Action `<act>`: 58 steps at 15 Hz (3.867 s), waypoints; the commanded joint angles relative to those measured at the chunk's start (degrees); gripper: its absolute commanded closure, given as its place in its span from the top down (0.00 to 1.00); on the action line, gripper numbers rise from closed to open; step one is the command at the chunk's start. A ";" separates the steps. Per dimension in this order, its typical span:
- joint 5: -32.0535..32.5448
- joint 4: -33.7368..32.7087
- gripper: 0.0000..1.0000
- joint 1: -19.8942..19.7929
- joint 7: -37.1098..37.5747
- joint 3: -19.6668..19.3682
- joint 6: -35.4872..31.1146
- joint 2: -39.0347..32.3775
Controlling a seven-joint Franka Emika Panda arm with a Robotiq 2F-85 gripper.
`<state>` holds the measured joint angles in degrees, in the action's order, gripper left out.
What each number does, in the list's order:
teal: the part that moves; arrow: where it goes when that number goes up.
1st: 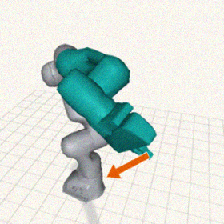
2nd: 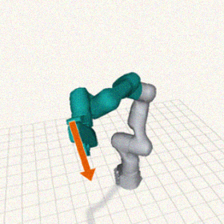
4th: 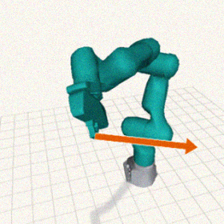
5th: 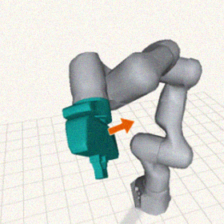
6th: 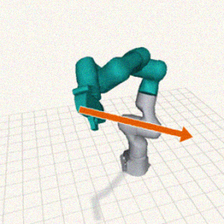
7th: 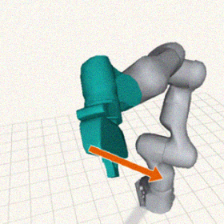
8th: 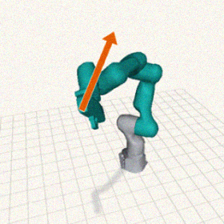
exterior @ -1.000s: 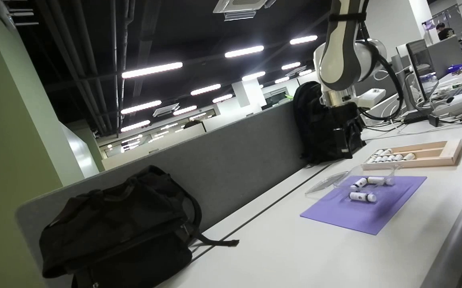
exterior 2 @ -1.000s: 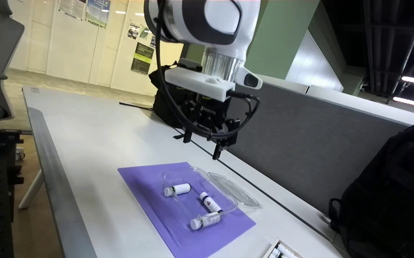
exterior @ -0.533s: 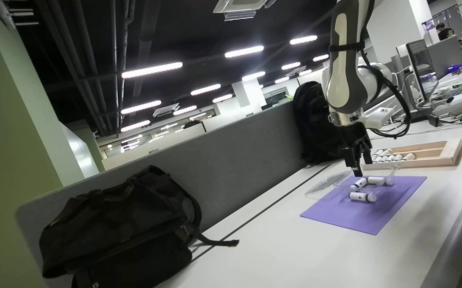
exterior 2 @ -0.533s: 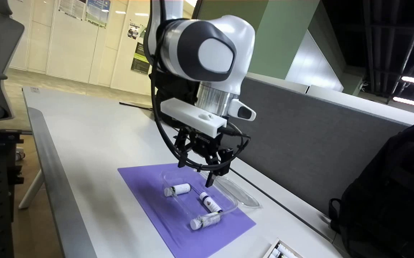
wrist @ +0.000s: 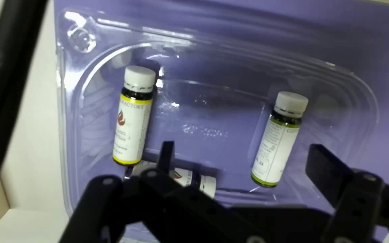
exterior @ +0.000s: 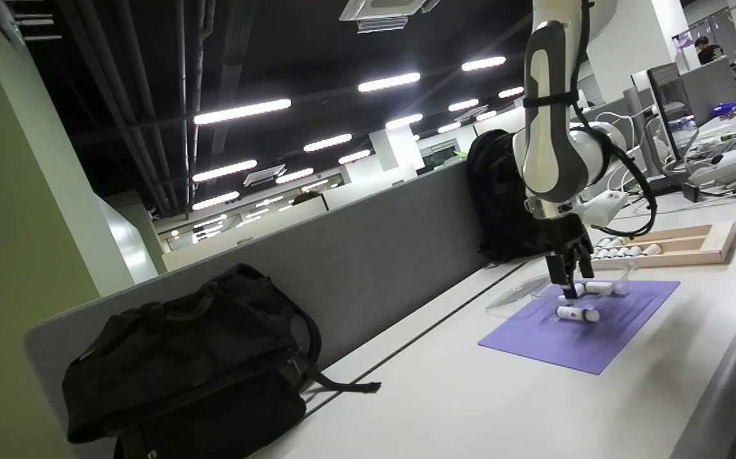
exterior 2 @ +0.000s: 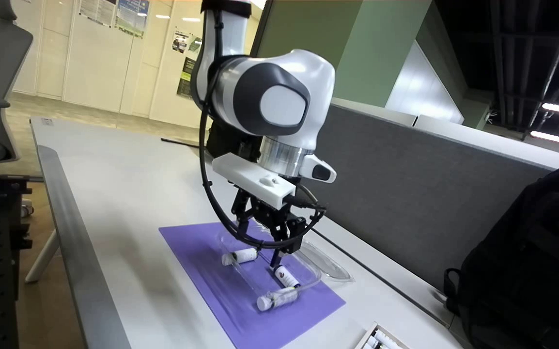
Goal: Take a bottle from the clear container and put it on the tray
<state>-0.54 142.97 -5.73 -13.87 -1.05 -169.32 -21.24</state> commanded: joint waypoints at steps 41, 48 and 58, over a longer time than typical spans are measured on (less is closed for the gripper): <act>-5.83 -1.77 1.00 -14.40 -0.84 14.56 -1.57 -3.57; -7.44 -2.53 1.00 -14.99 -0.43 17.01 -2.56 -5.99; -8.55 -2.33 1.00 -15.70 0.31 17.20 -3.65 -8.98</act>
<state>-8.36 141.51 -20.50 -14.20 15.32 -172.59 -28.60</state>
